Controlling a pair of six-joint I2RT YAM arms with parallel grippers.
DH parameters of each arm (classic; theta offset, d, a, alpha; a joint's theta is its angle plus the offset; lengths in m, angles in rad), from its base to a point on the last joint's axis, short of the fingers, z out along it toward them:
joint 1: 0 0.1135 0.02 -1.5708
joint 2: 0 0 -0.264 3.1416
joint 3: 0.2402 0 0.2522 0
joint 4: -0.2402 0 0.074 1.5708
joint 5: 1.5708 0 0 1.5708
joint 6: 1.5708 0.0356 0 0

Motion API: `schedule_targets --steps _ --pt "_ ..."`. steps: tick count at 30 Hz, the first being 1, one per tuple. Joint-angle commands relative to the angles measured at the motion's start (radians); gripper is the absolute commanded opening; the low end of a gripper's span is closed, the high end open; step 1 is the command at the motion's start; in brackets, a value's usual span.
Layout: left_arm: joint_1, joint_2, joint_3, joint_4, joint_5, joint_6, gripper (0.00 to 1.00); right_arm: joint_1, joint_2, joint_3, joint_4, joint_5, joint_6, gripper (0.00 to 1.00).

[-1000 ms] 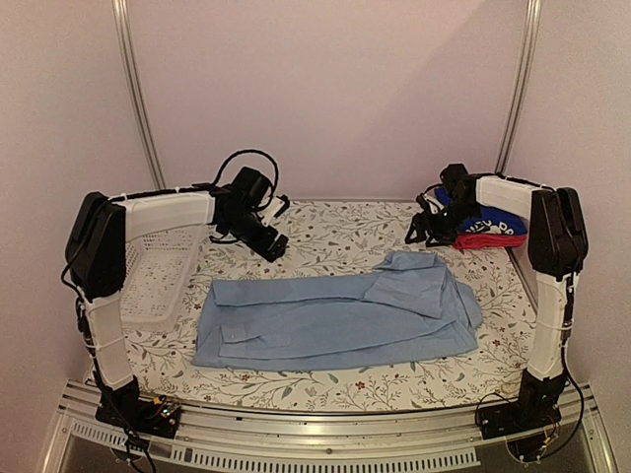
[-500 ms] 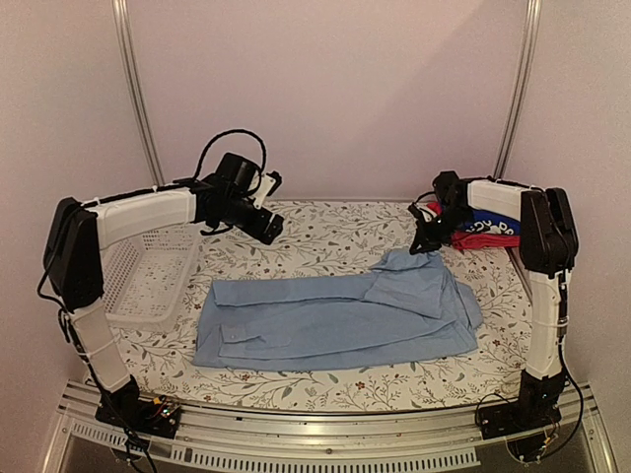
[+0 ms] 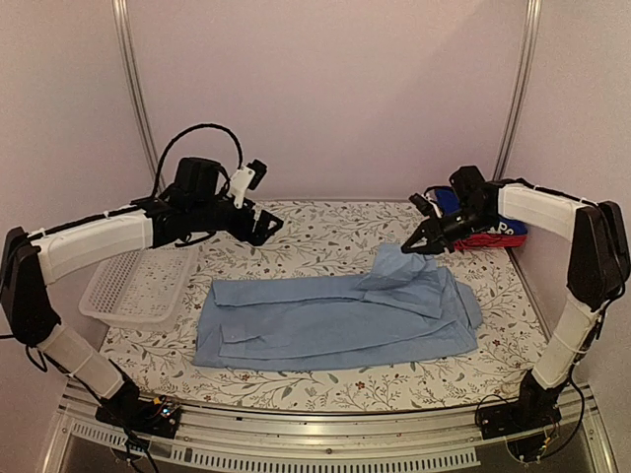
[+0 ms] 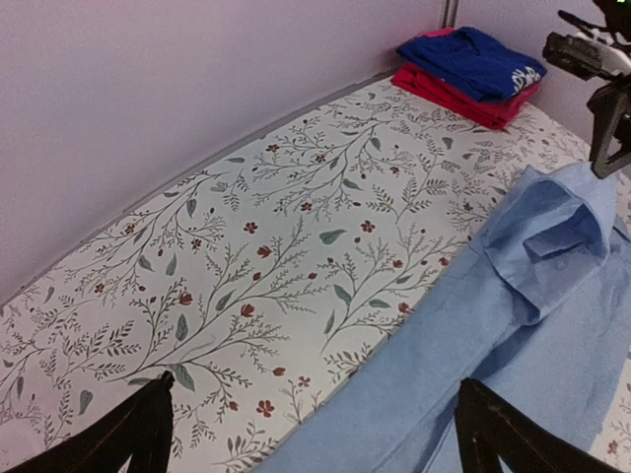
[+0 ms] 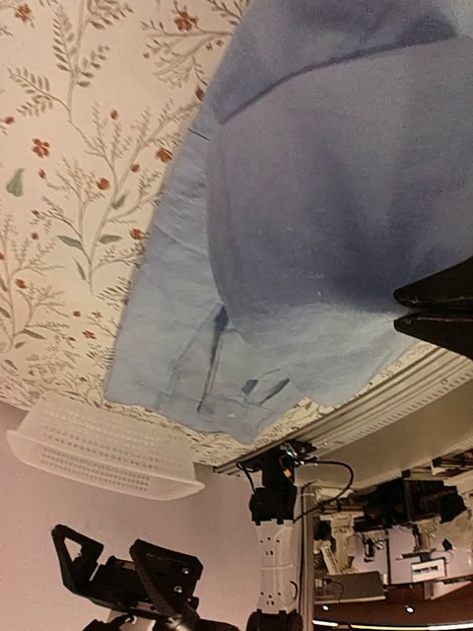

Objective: Fold and stack the mixed laundry pile
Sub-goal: Fold the 1/3-folded shirt at the center of the board.

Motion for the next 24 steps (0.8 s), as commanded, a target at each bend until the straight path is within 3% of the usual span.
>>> schedule_targets --steps 1,7,10,14,20,22,24 --pt "-0.058 -0.084 -0.095 0.153 0.236 -0.032 1.00 0.045 -0.074 -0.185 0.149 -0.324 0.133 0.00" --pt "-0.260 -0.018 -0.123 0.212 0.228 0.038 1.00 0.047 -0.124 -0.310 0.332 -0.413 0.362 0.00" --pt "-0.310 0.065 -0.076 0.205 0.238 0.017 1.00 0.047 -0.103 -0.311 0.294 -0.373 0.344 0.00" --pt "-0.382 0.169 -0.015 0.216 0.199 0.030 0.98 0.049 -0.063 -0.293 0.280 -0.431 0.311 0.00" --pt "-0.411 0.356 0.058 0.275 0.189 0.019 0.98 0.056 -0.090 -0.295 0.276 -0.463 0.303 0.00" --pt "-0.425 0.402 0.102 0.265 0.224 0.031 0.86 0.055 -0.104 -0.297 0.291 -0.459 0.318 0.00" --pt "-0.432 0.435 0.160 0.206 0.299 0.046 0.60 0.055 -0.106 -0.284 0.292 -0.456 0.326 0.00"
